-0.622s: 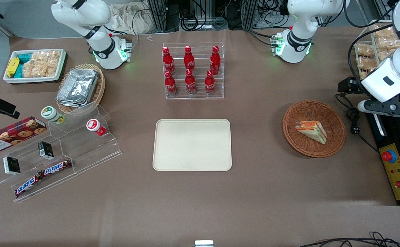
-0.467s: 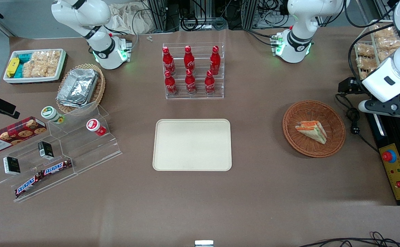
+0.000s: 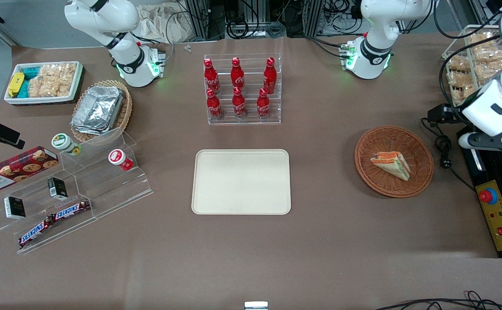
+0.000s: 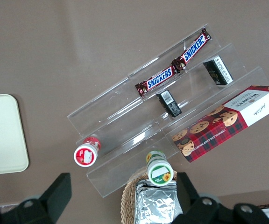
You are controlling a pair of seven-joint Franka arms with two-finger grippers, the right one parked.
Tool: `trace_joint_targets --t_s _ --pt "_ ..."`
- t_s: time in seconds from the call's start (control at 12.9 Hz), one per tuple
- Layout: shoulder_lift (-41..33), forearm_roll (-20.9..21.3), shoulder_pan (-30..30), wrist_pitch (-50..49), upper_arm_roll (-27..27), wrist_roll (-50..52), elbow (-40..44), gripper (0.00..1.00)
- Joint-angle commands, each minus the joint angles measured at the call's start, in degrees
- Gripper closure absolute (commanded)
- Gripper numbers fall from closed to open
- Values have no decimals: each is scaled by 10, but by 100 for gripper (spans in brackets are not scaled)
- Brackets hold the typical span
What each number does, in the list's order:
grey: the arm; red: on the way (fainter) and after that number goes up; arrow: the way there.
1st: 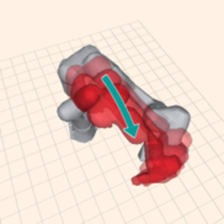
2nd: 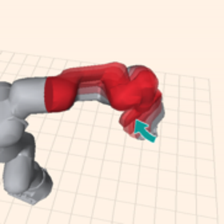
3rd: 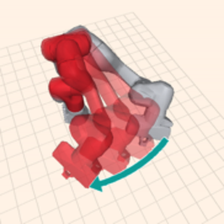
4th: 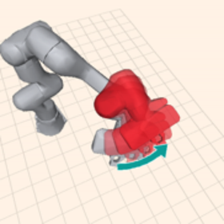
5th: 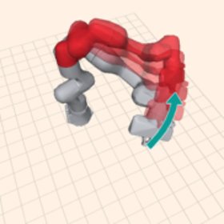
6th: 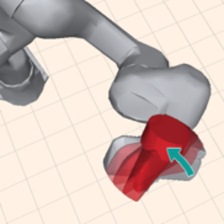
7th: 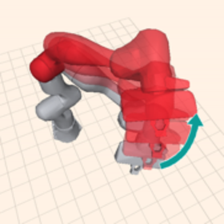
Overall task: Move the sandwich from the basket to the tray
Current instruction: 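Move the left gripper over the wicker basket toward the wrapped sandwich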
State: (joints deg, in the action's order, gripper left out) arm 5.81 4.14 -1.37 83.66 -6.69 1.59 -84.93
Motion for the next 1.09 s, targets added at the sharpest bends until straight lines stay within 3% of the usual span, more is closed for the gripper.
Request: trace_joint_targets --t_s 0.0,0.31,0.78,1.01 --pt "-18 -5 -14 52 3 76 -67 0" --pt "-44 -6 -23 164 26 248 -195 0" --pt "-59 -11 -33 323 41 639 -349 0" --pt "-27 -10 -32 409 40 823 -384 0"
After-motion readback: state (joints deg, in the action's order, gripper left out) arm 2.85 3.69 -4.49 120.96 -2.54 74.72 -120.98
